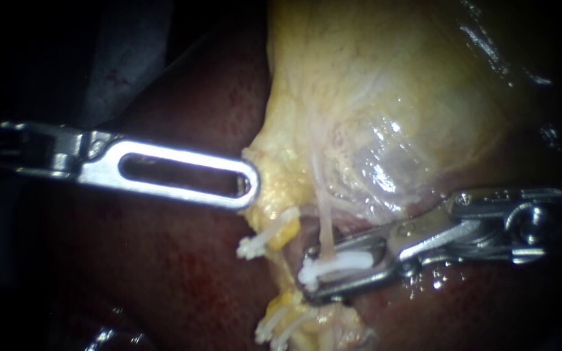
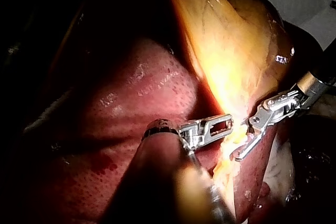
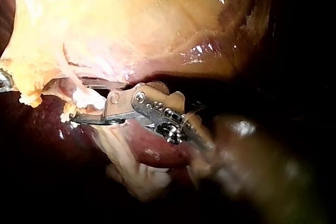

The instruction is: Going back second clip right tube

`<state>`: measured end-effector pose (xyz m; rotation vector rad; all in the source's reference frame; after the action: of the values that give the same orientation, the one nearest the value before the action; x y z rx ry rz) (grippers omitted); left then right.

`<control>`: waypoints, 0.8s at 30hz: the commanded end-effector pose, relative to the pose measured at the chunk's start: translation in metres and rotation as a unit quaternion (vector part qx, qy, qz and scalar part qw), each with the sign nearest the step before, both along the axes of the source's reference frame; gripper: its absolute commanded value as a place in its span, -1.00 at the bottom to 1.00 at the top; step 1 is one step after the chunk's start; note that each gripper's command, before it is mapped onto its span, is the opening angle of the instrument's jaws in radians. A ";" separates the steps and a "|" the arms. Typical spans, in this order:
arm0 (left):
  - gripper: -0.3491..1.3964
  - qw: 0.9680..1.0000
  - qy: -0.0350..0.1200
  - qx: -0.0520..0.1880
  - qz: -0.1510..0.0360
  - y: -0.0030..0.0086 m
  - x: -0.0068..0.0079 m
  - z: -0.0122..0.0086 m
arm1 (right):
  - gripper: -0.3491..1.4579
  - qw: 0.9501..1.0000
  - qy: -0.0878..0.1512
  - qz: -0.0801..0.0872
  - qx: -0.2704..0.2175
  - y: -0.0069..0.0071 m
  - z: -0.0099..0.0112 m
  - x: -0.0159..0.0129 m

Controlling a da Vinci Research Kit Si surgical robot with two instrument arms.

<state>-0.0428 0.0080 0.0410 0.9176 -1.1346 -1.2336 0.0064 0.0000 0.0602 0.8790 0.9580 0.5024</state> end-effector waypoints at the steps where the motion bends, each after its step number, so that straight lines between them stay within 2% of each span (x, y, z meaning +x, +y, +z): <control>1: -1.00 1.000 0.000 0.000 0.000 0.0000 0.0000 0.0000 | -0.13 1.000 0.001 0.000 -0.001 -0.0001 -0.0001 0.0001; 12: -1.00 1.000 0.000 0.000 0.000 0.0000 0.0000 0.0000 | -0.12 1.000 0.004 -0.001 -0.005 0.0003 -0.0005 -0.0006; 24: -1.00 1.000 0.000 0.000 0.000 0.0000 0.0000 0.0000 | -0.12 1.000 0.005 0.016 -0.021 0.0031 -0.0032 -0.0040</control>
<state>-0.0428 0.0079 0.0410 0.9174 -1.1345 -1.2337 0.0020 0.0034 0.0568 0.8279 0.9917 0.5016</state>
